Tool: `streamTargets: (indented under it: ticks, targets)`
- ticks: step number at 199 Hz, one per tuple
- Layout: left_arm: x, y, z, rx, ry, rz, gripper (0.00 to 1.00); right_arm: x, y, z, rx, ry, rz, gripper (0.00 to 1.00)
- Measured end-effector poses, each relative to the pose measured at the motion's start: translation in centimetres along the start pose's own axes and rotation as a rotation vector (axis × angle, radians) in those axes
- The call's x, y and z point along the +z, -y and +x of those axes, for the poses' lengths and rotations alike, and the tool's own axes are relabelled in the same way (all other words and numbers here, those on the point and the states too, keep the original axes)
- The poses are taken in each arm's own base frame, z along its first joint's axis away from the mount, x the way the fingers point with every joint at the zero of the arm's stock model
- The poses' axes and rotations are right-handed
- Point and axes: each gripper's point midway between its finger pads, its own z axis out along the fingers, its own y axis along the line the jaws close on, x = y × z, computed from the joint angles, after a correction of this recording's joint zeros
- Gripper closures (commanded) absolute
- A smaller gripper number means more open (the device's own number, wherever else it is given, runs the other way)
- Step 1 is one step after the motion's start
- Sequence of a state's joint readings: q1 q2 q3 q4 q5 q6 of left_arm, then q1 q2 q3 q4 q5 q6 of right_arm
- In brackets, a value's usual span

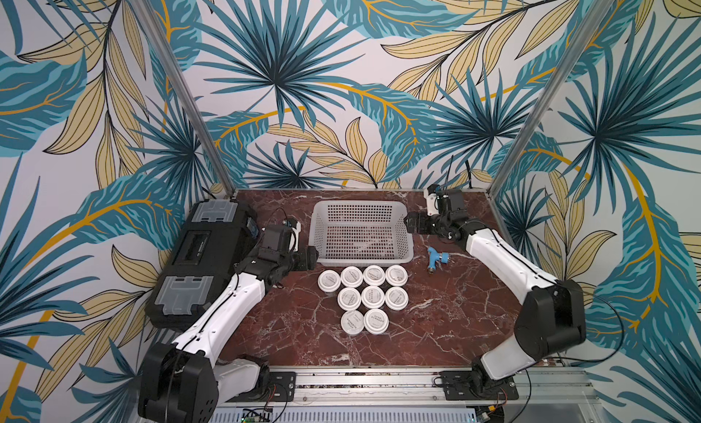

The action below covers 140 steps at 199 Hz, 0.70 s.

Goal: Put the yogurt in the basket
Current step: Move the basket to the center of the board, then pick up the yogurt from the center of the board.

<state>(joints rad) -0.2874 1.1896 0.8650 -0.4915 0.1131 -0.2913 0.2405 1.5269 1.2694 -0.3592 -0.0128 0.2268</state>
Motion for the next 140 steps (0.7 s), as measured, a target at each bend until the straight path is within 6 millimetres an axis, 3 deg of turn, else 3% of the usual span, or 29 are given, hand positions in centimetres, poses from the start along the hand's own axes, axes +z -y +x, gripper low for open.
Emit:
streamTargets:
  ticks: [24,48,74,96,140]
  targets:
    - [-0.3,1.8,2.9,0.072,-0.092,0.009,0.03,-4.3,1.1,-0.7,-0.019,0.07,0.056,0.0]
    - [-0.7,3.1,5.1,0.127,-0.157,0.01,0.0,-6.5,2.1,0.8,-0.023,0.085,0.092,0.0]
    - [-0.8,3.6,6.3,0.168,-0.192,-0.006,0.02,-6.5,3.0,3.8,-0.026,0.026,0.116,0.01]
    - [-0.4,3.5,6.7,0.179,-0.212,-0.03,0.09,-5.9,3.4,5.7,-0.028,-0.023,0.122,0.0]
    - [1.1,3.7,6.4,0.191,-0.245,-0.057,0.11,-6.1,3.0,5.9,-0.026,-0.022,0.098,0.0]
